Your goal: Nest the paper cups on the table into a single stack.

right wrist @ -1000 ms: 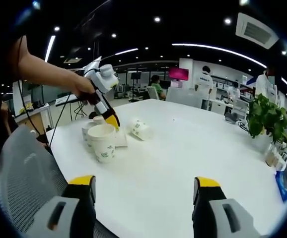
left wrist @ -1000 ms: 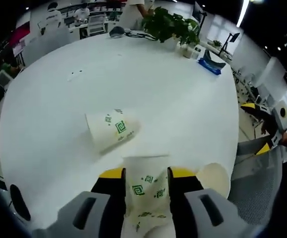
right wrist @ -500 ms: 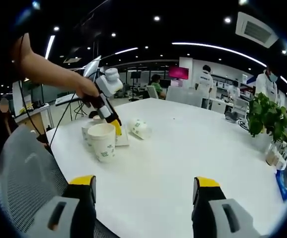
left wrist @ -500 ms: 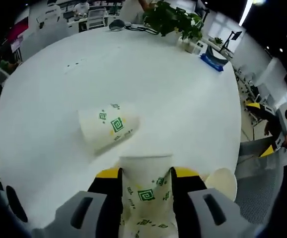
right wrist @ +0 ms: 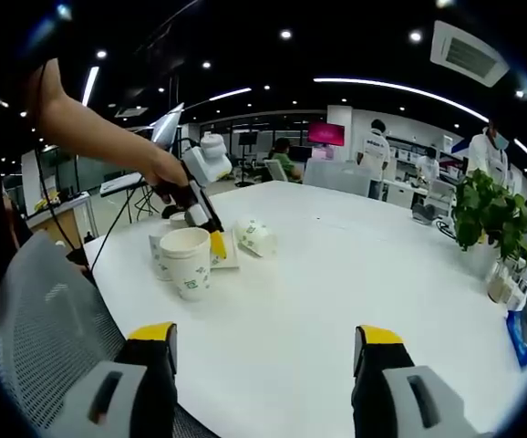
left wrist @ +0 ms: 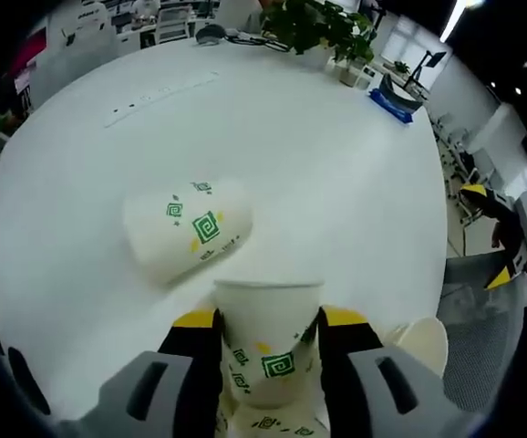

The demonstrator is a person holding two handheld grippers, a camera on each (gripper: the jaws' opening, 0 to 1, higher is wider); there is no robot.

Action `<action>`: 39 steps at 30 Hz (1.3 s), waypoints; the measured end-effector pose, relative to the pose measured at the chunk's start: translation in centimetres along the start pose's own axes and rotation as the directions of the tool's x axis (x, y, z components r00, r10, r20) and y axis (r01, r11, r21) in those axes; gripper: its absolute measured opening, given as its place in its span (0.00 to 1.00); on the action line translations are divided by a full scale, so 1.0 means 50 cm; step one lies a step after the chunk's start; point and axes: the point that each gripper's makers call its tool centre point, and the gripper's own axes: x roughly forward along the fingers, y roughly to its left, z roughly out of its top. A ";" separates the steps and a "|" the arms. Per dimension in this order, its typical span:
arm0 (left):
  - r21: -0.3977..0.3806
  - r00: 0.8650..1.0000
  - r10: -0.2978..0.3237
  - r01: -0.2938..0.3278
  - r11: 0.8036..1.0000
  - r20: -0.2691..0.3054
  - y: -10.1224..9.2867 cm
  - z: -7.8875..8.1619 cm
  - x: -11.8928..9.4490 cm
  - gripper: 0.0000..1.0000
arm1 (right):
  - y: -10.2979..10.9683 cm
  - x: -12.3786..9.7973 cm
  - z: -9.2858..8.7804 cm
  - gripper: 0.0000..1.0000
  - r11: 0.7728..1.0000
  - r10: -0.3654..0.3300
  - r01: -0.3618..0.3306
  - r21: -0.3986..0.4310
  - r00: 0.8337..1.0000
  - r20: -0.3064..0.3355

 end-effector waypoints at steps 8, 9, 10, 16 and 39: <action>-0.006 1.000 -0.008 0.008 1.000 -0.015 0.001 -0.003 0.011 0.41 | 0.000 -0.001 0.000 0.80 1.000 -0.002 0.002 0.004 1.000 0.000; -0.008 1.000 -0.008 0.008 1.000 -0.016 0.001 -0.004 0.013 0.41 | 0.000 0.000 0.000 0.80 1.000 -0.001 0.001 0.005 1.000 -0.001; -0.009 1.000 -0.008 0.008 1.000 -0.017 0.000 -0.004 0.014 0.41 | 0.000 0.000 -0.001 0.80 1.000 -0.001 0.001 0.005 1.000 -0.001; -0.011 0.999 -0.014 0.014 1.000 -0.028 -0.004 -0.008 0.021 0.42 | 0.000 -0.001 0.000 0.80 1.000 -0.003 0.003 0.008 1.000 -0.001; 0.009 1.000 -0.004 0.004 1.000 -0.004 -0.016 0.012 -0.012 0.37 | -0.001 -0.002 0.003 0.79 1.000 -0.005 0.005 0.005 1.000 0.003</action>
